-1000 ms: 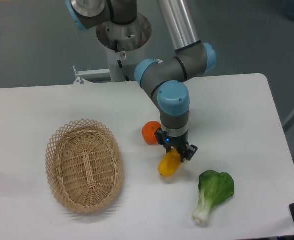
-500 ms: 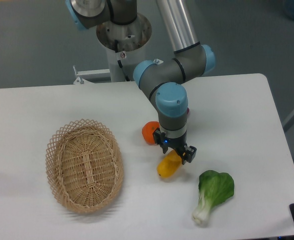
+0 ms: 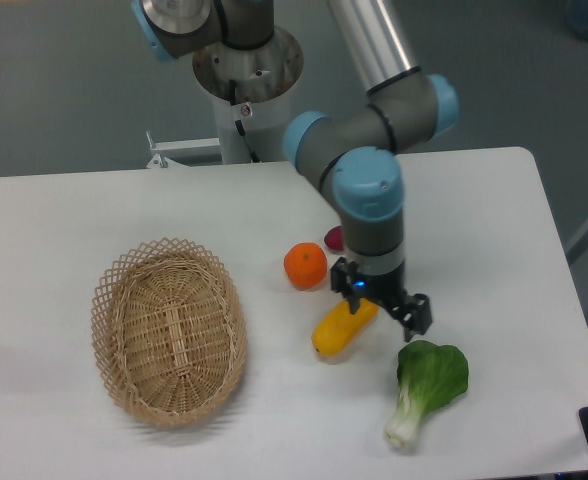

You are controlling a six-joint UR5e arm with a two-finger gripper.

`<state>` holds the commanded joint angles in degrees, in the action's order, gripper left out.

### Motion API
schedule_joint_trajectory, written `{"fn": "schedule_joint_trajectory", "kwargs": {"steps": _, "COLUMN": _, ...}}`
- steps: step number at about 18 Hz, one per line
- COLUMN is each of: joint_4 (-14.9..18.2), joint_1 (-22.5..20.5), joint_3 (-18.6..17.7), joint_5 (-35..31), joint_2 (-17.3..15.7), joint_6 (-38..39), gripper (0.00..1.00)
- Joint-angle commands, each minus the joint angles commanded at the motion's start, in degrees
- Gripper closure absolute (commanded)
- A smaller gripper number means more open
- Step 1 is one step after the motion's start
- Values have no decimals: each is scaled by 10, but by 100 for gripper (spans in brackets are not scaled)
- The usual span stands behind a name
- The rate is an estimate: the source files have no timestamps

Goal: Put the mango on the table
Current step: 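Open the gripper to release the mango and lift away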

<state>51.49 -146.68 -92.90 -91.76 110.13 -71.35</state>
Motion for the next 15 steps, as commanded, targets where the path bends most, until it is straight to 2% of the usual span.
{"fn": "schedule_joint_trajectory", "kwargs": {"steps": 2, "joint_4": 29, "joint_1": -24, "joint_3": 15, "joint_5": 1, "joint_2": -9, "joint_6": -27, "gripper": 0}}
{"fn": "schedule_joint_trajectory", "kwargs": {"steps": 6, "joint_4": 113, "joint_1": -74, "joint_3": 54, "joint_5": 12, "joint_2": -24, "joint_6": -82, "gripper": 0}}
{"fn": "schedule_joint_trajectory", "kwargs": {"steps": 10, "joint_4": 163, "joint_1": -114, "joint_3": 80, "joint_5": 14, "joint_2": -29, "joint_6": -120, "gripper": 0}}
{"fn": "schedule_joint_trajectory", "kwargs": {"steps": 12, "joint_4": 178, "joint_1": -128, "joint_3": 86, "joint_5": 13, "joint_2": -40, "joint_6": -127, "gripper": 0}}
{"fn": "schedule_joint_trajectory", "kwargs": {"steps": 15, "joint_4": 179, "joint_1": -137, "joint_3": 87, "joint_5": 13, "joint_2": -41, "joint_6": -129, "gripper": 0}}
